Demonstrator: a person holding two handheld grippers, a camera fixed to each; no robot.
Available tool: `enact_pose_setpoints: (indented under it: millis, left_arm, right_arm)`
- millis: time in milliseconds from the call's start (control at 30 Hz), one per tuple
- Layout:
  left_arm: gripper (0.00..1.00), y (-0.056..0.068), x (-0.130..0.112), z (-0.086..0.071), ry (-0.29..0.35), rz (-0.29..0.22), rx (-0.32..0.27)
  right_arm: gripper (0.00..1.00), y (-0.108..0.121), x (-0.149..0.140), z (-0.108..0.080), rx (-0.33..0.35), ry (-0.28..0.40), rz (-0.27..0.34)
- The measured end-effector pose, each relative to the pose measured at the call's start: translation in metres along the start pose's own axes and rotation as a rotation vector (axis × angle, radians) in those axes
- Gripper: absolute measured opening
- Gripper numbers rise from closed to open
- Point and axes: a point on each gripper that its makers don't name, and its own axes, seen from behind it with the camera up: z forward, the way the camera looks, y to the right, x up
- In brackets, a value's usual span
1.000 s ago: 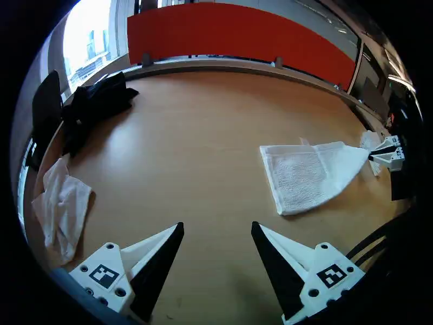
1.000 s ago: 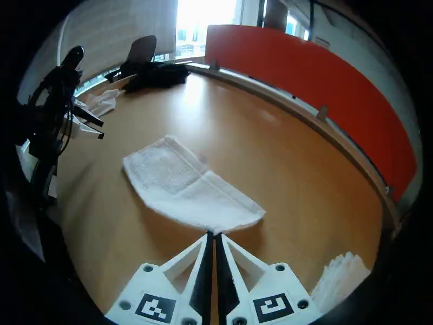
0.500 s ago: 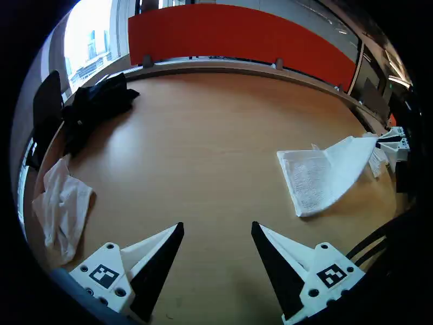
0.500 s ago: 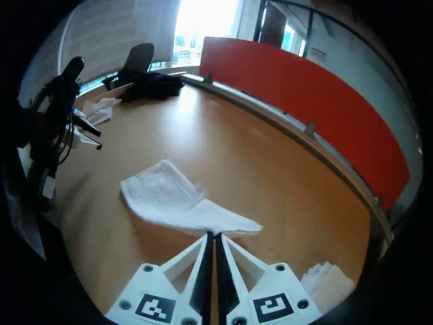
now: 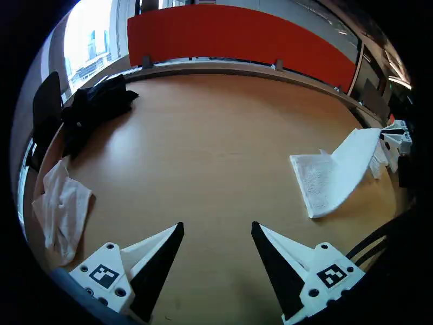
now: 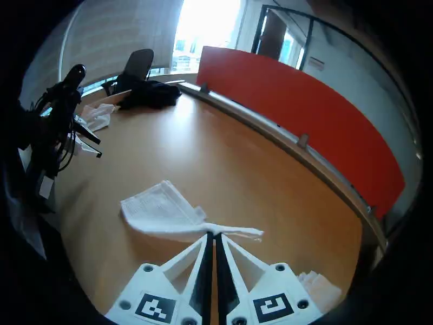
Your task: Fold towel
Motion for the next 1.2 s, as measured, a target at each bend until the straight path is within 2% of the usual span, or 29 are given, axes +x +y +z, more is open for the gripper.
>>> enact_pose_setpoints:
  millis: [500,800,1200]
  left_arm:
    - [0.92,0.000,0.001,-0.001,0.005,-0.007,0.004]
    - [0.92,-0.001,0.002,-0.004,0.011,-0.013,0.004]
    - [0.92,-0.003,0.001,-0.007,0.015,-0.018,0.002]
  right_arm:
    - [0.04,-0.015,0.006,0.009,0.043,0.015,-0.007]
    - [0.04,-0.040,0.014,0.022,0.093,0.023,-0.025]
    - [0.04,-0.079,0.014,0.044,0.171,0.014,-0.020]
